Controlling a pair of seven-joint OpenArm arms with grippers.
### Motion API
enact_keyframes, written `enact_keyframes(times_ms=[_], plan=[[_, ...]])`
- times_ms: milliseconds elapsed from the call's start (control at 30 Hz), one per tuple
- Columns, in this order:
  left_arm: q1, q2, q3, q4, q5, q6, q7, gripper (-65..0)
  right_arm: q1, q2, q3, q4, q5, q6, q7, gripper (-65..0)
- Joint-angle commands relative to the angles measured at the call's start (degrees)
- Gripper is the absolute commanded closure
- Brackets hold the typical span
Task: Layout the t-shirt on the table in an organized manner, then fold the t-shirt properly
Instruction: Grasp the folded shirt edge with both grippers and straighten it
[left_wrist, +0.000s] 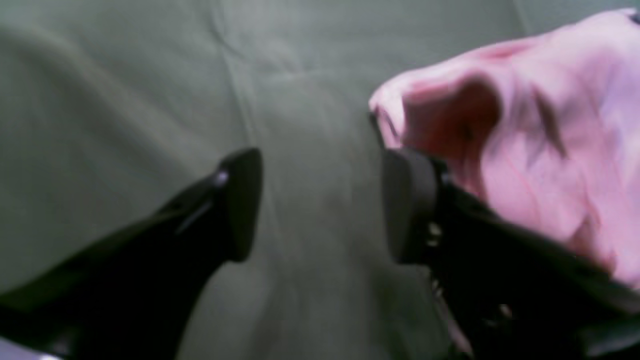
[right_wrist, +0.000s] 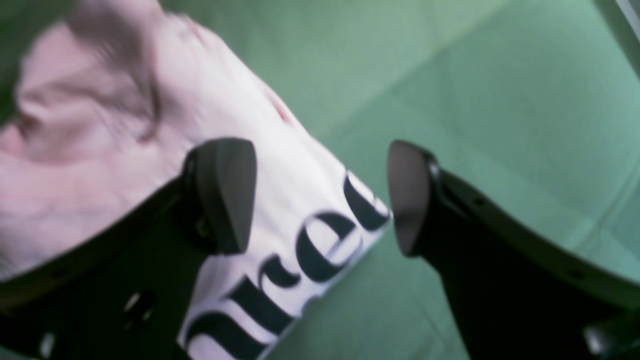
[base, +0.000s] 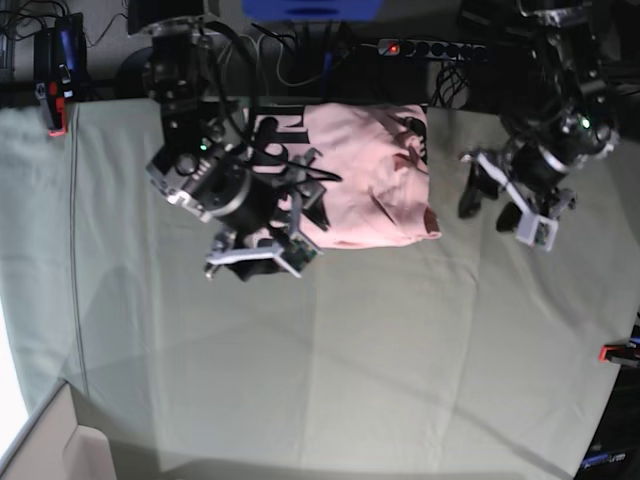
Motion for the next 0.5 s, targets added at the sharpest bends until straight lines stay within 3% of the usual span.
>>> enact_keyframes(times_ms=[0,100,167,467], plan=[[-1.11,-0.7,-0.22,0.45,-1.35,0.1,0.9,-45.8,0.68,-0.54,-0.07,0.99,0.8,0.17,1.39,-41.9],[-1.73,-0.7,-0.22,0.45,-3.11,0.1,3.1,-59.9,0.06,0.17,-0.16,0.99,0.8,0.17,1.39,-41.9],[-1.64,-0.61,0.13,0.45,-3.99,0.1,3.01,-65.0,-0.02,0.08,-0.16,0.99,0.8,0.17,1.39,-41.9],[-1.64,1.15,7.08,-1.31,-7.07,0.1,3.45,-65.0,-0.11,-0.1,-0.25,0.82,0.8,0.17,1.31,-41.9]])
